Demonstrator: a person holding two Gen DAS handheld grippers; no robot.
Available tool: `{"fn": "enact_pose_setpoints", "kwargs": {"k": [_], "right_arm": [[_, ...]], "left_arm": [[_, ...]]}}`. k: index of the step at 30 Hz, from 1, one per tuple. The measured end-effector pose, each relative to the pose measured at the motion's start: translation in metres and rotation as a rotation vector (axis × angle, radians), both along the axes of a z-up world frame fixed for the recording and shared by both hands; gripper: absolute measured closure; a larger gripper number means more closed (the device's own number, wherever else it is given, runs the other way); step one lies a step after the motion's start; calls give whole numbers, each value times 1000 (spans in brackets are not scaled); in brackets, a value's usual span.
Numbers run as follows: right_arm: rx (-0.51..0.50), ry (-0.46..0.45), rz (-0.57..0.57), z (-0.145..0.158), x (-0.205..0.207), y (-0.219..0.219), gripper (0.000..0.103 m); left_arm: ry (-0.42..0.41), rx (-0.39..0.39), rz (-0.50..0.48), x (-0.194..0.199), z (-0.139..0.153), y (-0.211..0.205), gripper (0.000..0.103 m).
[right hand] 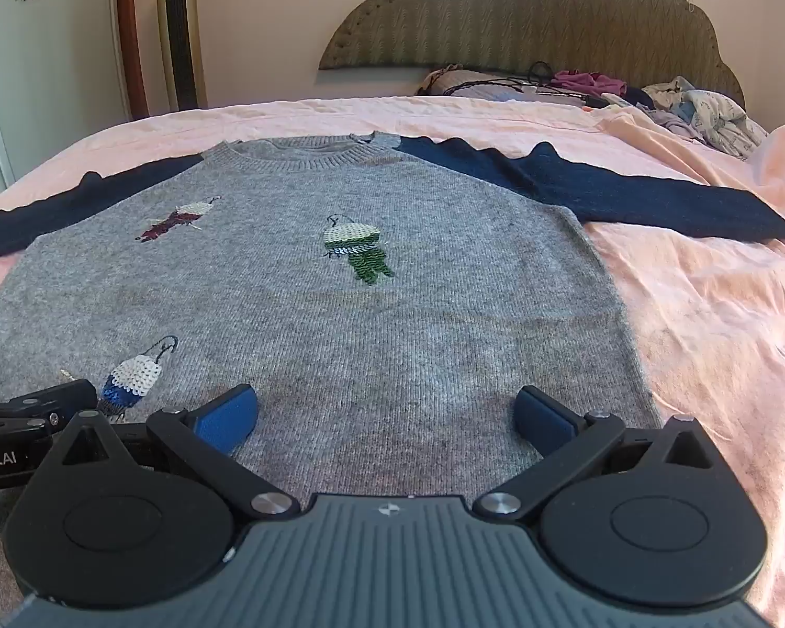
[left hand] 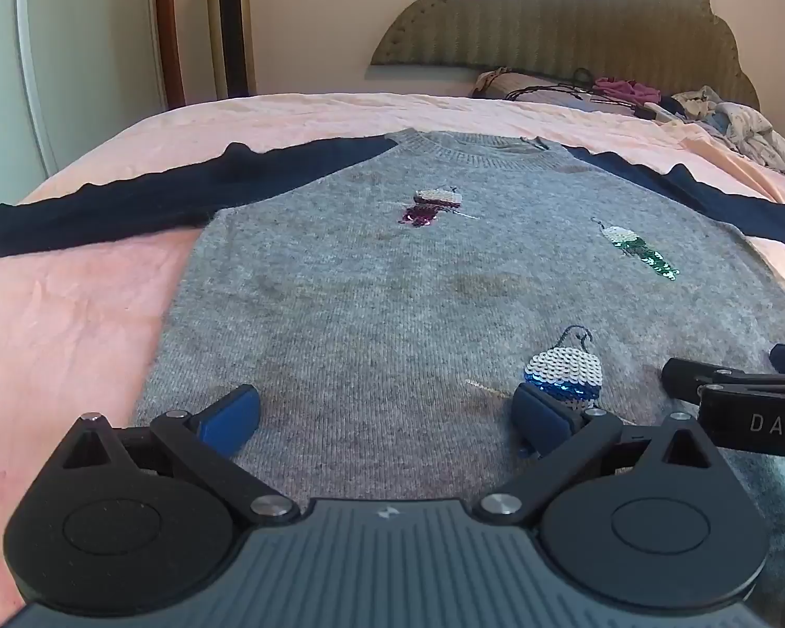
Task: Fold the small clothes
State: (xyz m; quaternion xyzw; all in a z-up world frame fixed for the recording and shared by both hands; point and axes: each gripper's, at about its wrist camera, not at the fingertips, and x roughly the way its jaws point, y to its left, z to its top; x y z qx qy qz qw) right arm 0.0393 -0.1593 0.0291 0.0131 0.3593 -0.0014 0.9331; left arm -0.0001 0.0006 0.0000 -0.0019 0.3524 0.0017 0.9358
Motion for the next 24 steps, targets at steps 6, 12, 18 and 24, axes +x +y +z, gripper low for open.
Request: {"fn": "enact_pose_setpoints", "kwargs": {"k": [6,12,18,24], "right_arm": [[0,0,0,0,0,0,0],[0,-1,0,0,0,0,0],[0,-1,0,1,-1,0,0],[-1,-1,0,1,-1,0,0]], "left_arm": [[7,4,0,3,1,3,0],[-2,7,6,2,0,0,0],[-4,8,8,1,0,-1,0],[-5,8,8,1,0,-1,0]]}}
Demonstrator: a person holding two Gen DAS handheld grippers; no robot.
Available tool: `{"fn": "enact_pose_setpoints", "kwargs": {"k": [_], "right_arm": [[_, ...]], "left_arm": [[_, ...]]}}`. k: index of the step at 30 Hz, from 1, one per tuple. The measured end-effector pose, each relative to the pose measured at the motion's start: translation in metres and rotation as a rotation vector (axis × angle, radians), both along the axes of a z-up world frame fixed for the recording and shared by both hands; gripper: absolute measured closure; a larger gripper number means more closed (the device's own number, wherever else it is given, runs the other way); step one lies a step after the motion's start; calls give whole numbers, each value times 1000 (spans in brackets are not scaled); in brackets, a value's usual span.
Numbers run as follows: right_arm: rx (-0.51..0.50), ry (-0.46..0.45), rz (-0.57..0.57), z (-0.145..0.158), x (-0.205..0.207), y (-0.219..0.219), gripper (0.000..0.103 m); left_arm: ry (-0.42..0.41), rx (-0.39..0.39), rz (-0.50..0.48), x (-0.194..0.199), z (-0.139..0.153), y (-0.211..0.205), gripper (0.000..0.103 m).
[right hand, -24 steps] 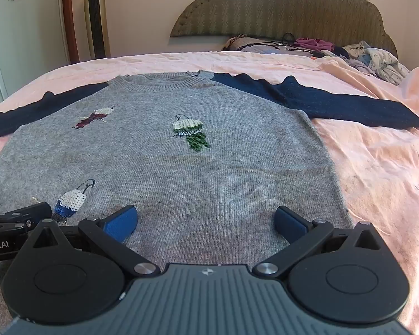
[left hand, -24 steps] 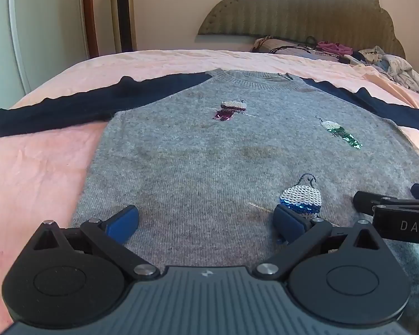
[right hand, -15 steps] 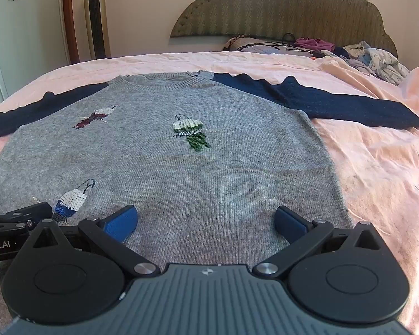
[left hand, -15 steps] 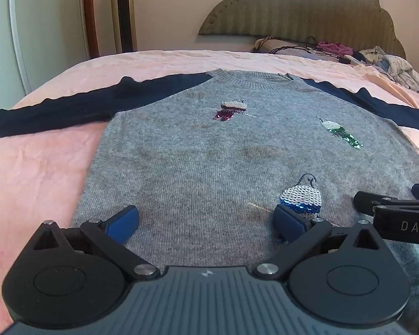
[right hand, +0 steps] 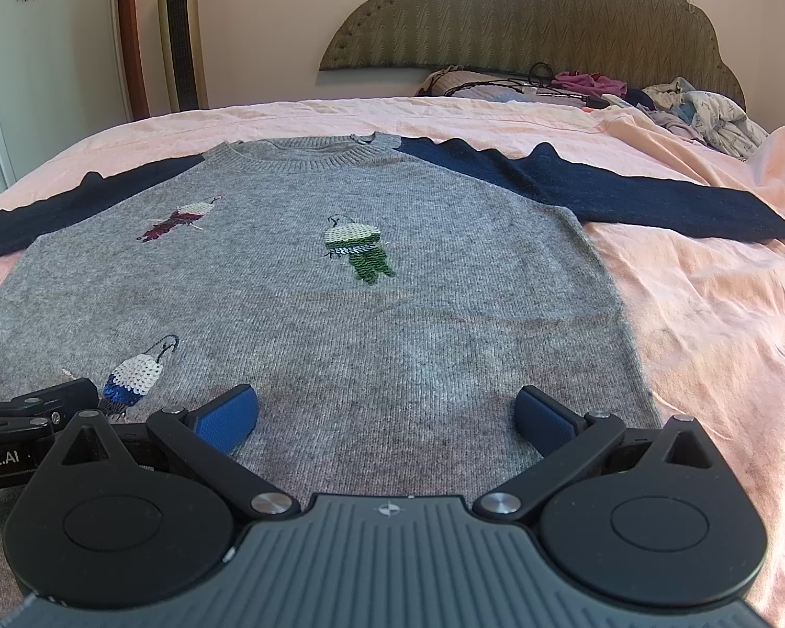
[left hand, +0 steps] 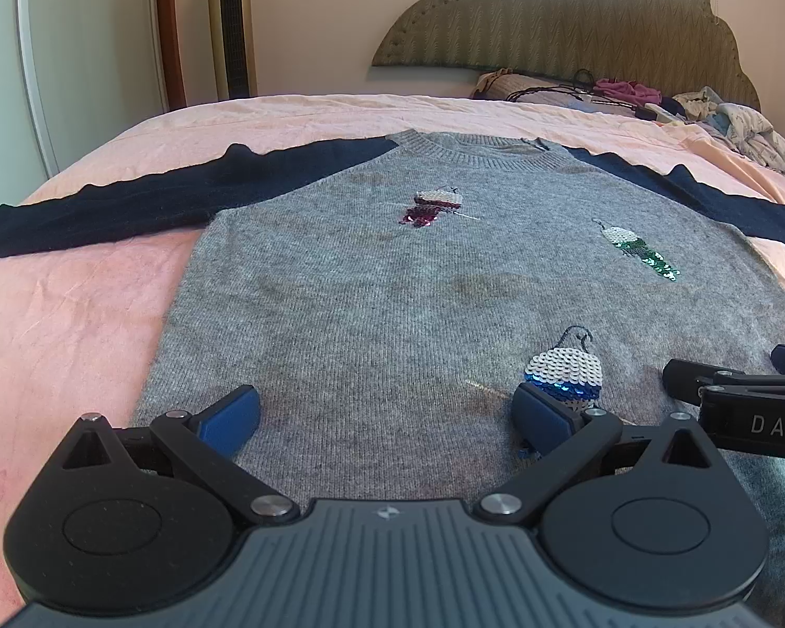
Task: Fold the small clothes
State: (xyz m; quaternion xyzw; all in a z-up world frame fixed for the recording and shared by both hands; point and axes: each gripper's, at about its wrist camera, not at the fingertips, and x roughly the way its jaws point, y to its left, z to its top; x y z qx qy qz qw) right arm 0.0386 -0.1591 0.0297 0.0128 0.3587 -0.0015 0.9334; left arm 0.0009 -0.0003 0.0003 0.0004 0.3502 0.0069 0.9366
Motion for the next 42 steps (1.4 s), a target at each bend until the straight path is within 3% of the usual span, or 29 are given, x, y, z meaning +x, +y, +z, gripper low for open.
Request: {"fn": "enact_pose_setpoints", "kwargs": {"k": [42], "right_arm": [[0,-1,1,1,-1,0,0]], "left_arm": [[-8,8,11,-3,1,-2,0]]}}
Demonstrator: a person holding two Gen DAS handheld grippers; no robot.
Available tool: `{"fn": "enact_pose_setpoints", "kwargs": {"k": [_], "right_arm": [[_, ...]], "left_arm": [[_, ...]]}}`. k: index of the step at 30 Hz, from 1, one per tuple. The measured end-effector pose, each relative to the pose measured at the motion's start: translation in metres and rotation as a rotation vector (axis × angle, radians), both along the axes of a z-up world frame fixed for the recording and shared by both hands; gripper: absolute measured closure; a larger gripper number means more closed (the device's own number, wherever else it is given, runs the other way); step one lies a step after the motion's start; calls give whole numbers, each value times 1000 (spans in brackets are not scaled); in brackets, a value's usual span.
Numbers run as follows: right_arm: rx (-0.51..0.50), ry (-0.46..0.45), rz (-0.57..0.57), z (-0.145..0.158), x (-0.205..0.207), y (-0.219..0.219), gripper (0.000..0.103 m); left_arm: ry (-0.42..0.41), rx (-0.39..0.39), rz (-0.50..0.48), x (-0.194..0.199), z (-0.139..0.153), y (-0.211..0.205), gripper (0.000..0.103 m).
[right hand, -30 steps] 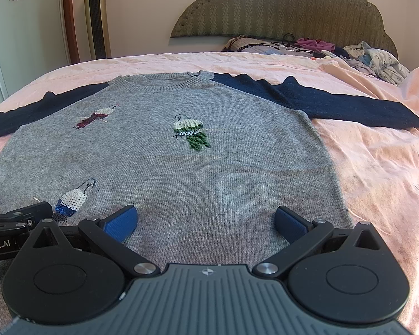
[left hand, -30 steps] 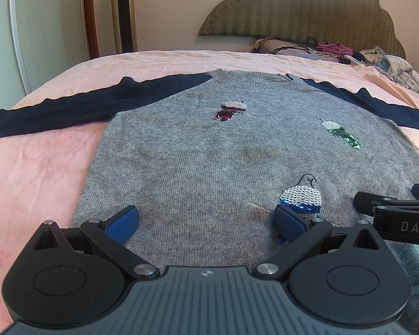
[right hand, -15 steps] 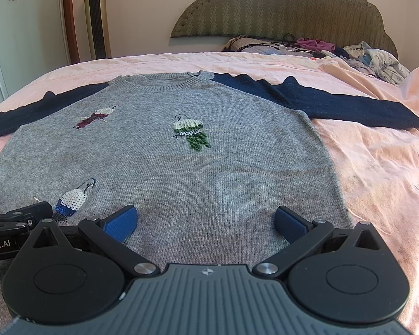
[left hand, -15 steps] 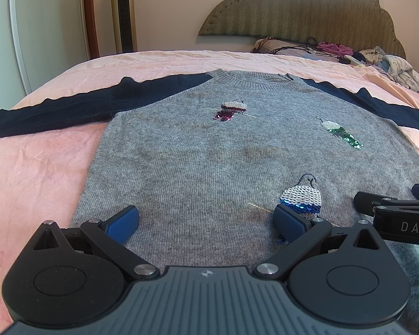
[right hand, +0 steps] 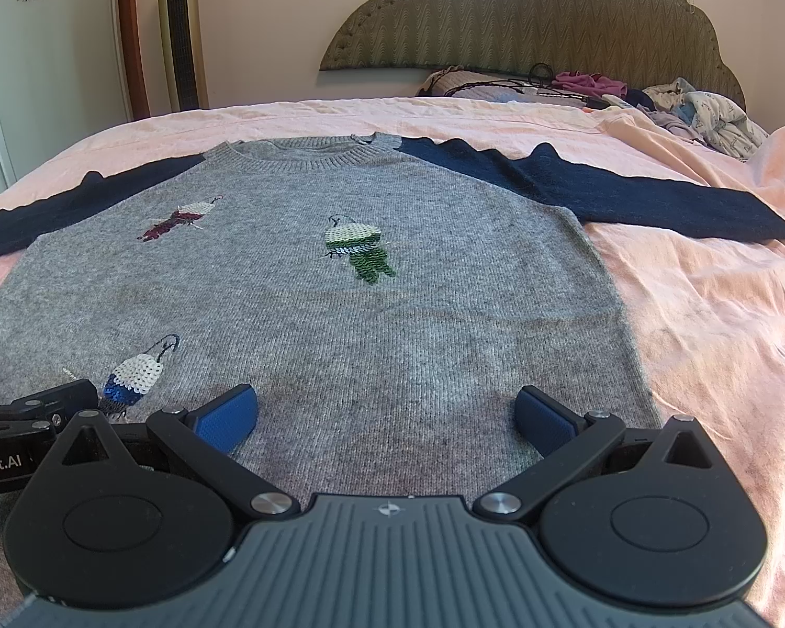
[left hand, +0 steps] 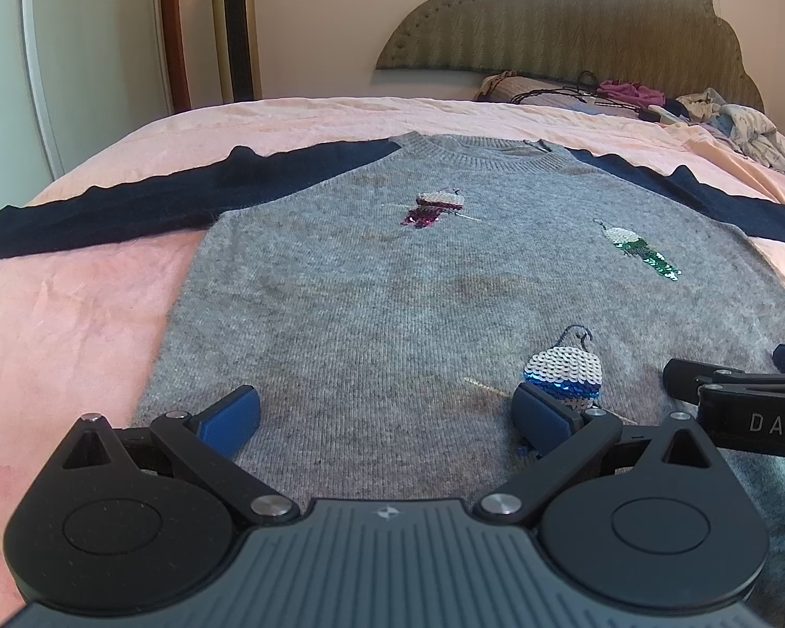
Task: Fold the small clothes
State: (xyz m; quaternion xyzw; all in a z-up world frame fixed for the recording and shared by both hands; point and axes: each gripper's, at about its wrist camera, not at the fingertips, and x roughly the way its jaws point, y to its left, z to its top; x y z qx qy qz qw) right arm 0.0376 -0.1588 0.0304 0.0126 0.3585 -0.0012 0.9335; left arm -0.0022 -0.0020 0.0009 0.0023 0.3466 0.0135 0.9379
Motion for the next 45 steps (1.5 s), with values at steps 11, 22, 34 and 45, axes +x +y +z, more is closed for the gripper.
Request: {"fn": "enact_pose_setpoints", "kwargs": {"k": [11,22,34,45], "right_arm": [[-1,1,0,-1,1,-1,0],[-3,2,-1,-2,2,1,0],[380,-233,-8,51,5,-120,0],[675,-249,-636,8,106,-392,10]], "left_arm": [[0,-1,0,0,0,0,0],[0,-1,0,0,0,0,0],[-2,-5,-1,0,0,0,0],[-4,-17,-3,-1,0,0,0]]}}
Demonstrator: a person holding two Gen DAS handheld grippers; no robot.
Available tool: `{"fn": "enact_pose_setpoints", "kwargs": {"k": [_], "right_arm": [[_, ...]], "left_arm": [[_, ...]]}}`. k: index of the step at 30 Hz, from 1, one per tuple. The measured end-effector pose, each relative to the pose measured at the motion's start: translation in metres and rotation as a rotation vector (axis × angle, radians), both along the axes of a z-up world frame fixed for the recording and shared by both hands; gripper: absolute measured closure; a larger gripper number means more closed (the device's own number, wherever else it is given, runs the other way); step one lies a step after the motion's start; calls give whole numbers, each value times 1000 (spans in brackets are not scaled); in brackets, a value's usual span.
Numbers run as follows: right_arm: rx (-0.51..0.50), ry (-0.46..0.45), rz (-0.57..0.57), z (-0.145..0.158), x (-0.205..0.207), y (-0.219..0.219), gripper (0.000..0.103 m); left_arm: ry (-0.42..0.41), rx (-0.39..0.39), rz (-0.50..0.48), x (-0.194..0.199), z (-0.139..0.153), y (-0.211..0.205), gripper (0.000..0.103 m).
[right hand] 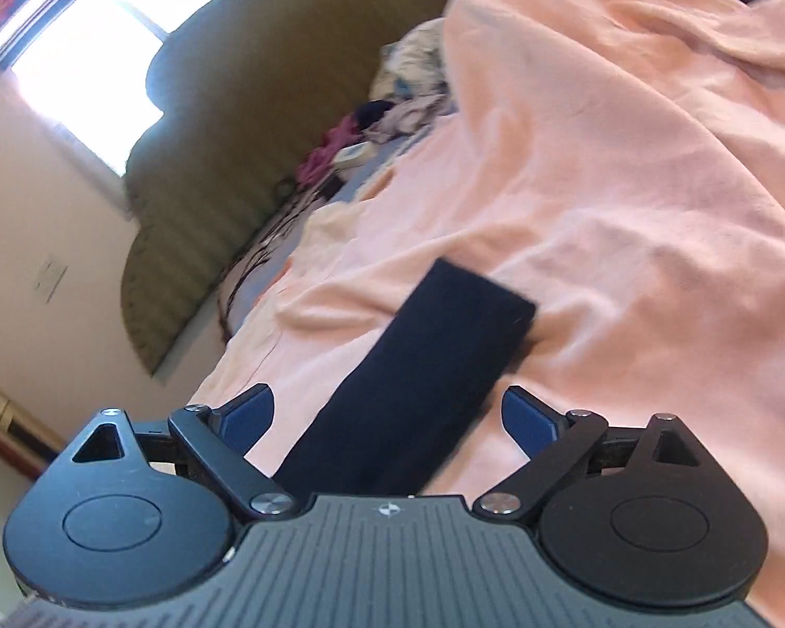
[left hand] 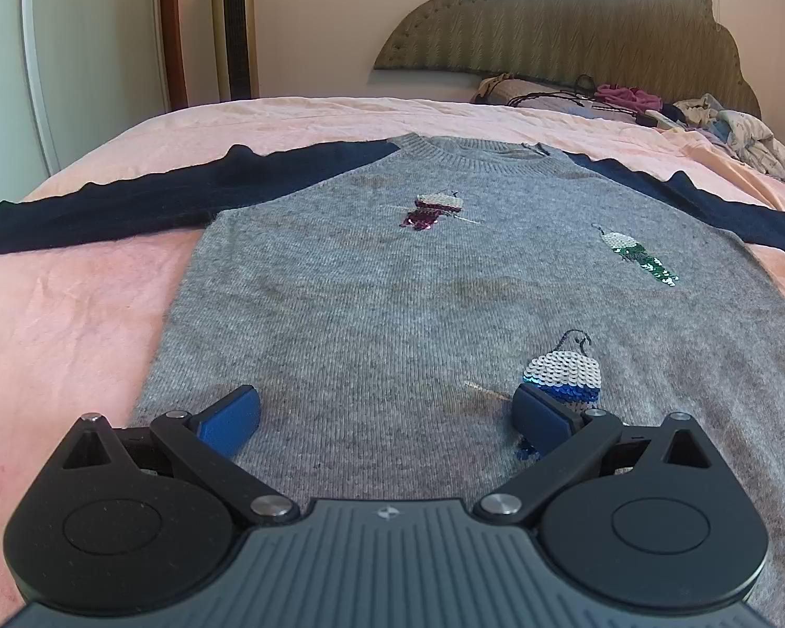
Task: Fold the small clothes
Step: 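Grasp the navy sleeve cuff with the right gripper and fold it across the sweater body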
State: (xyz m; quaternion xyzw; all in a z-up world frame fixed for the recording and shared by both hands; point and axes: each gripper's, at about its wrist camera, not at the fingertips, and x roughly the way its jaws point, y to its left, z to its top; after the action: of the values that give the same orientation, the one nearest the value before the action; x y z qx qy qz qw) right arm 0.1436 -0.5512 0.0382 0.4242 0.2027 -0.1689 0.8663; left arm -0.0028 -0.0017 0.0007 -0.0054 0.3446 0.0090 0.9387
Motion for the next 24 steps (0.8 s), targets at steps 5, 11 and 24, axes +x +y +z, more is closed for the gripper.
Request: {"fn": "enact_pose_setpoints", "kwargs": {"k": [5,11,24], "right_arm": [[75,-15,-52,-36,26,-28,19],[-30,37,-25,-39,44,-20,90],[20,-289,704,54,67,276,89]], "left_arm": [[0,-4,-2,1,0,0,0],[-2,-14,-2,1,0,1,0],[-13,-41,-6,0,1,6,0]]}}
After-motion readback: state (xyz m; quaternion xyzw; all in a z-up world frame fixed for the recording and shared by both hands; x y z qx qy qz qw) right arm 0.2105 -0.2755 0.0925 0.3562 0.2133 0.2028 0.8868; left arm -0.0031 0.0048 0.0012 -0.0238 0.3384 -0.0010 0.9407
